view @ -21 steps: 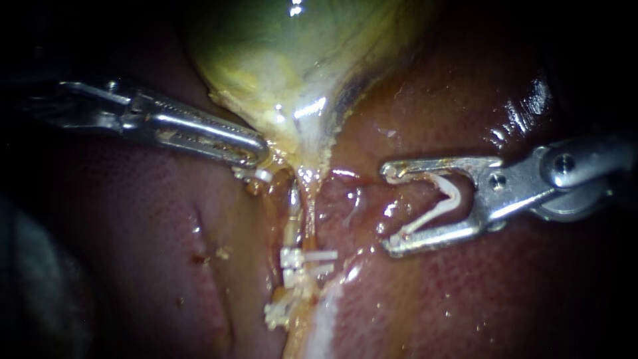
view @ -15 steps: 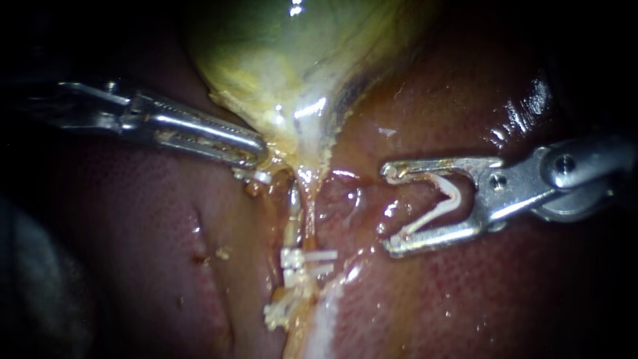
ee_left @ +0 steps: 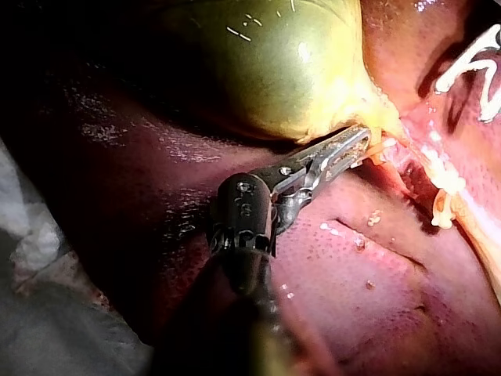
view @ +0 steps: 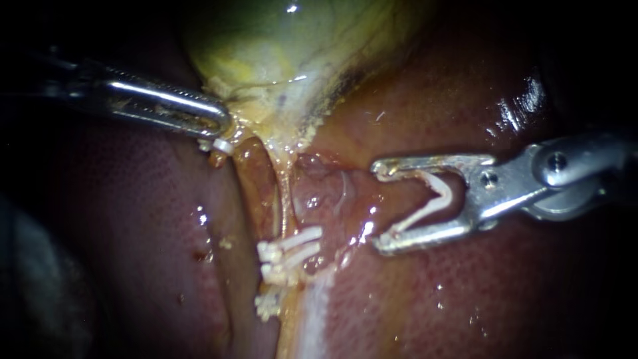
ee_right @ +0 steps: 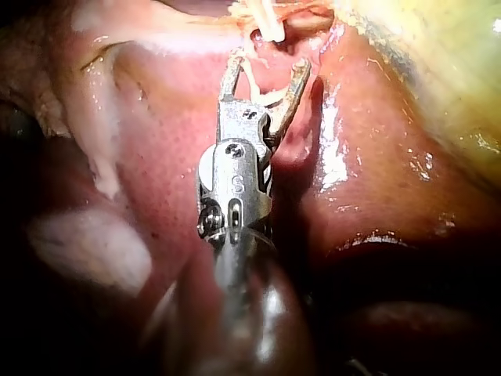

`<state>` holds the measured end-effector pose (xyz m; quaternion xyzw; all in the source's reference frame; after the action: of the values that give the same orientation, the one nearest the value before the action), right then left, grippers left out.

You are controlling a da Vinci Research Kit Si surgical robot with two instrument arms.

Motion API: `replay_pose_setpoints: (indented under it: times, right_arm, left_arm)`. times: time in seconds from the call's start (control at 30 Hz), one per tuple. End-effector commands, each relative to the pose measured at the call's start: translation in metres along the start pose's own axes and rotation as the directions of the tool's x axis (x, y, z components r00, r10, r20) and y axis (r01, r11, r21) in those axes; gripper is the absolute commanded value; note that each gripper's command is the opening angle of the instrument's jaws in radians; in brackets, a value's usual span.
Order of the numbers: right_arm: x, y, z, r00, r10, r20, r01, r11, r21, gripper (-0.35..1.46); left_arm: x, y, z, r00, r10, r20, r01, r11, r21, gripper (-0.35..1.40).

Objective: Clipping third clip right tube

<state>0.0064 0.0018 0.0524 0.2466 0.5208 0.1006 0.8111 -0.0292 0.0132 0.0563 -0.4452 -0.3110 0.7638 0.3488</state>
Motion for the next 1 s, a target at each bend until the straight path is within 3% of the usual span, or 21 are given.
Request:
replay_pose_setpoints:
  times: [0.03, 0.27, 0.57, 0.7, 0.87, 1.0]
  right_arm:
    - [0.0000, 0.0001, 0.0007, 0.999, 0.049, 0.001, -0.049, 0.999, 0.003, 0.49]
    - [0.0004, 0.0015, 0.0042, 0.971, 0.238, 0.011, -0.238, 0.971, -0.001, 0.47]
    - [-0.0018, 0.0033, 0.0088, 0.940, 0.340, 0.001, -0.340, 0.940, 0.017, 0.45]
    - [-0.0022, 0.0043, 0.0104, 0.917, 0.396, -0.055, -0.394, 0.918, 0.040, 0.45]
    - [-0.0017, 0.0051, 0.0117, 0.861, 0.487, -0.145, -0.476, 0.873, 0.105, 0.45]
    - [-0.0012, 0.0053, 0.0126, 0.838, 0.515, -0.180, -0.498, 0.857, 0.134, 0.45]
  left_arm:
    - [0.0000, -0.0001, 0.0001, 1.0000, 0.002, 0.000, -0.002, 1.000, 0.001, -0.35]
    - [0.0000, 0.0000, 0.0002, 1.0000, 0.002, -0.001, -0.002, 1.000, 0.001, -0.35]
    - [-0.0001, 0.0000, 0.0004, 1.0000, 0.002, -0.001, -0.002, 1.000, 0.004, -0.35]
    - [-0.0001, 0.0000, 0.0004, 1.0000, 0.002, -0.001, -0.002, 1.000, 0.004, -0.35]
    - [-0.0001, 0.0000, 0.0004, 1.0000, 0.002, -0.001, -0.002, 1.000, 0.003, -0.35]
    - [-0.0001, 0.0000, 0.0004, 1.0000, 0.002, -0.001, -0.002, 1.000, 0.003, -0.35]
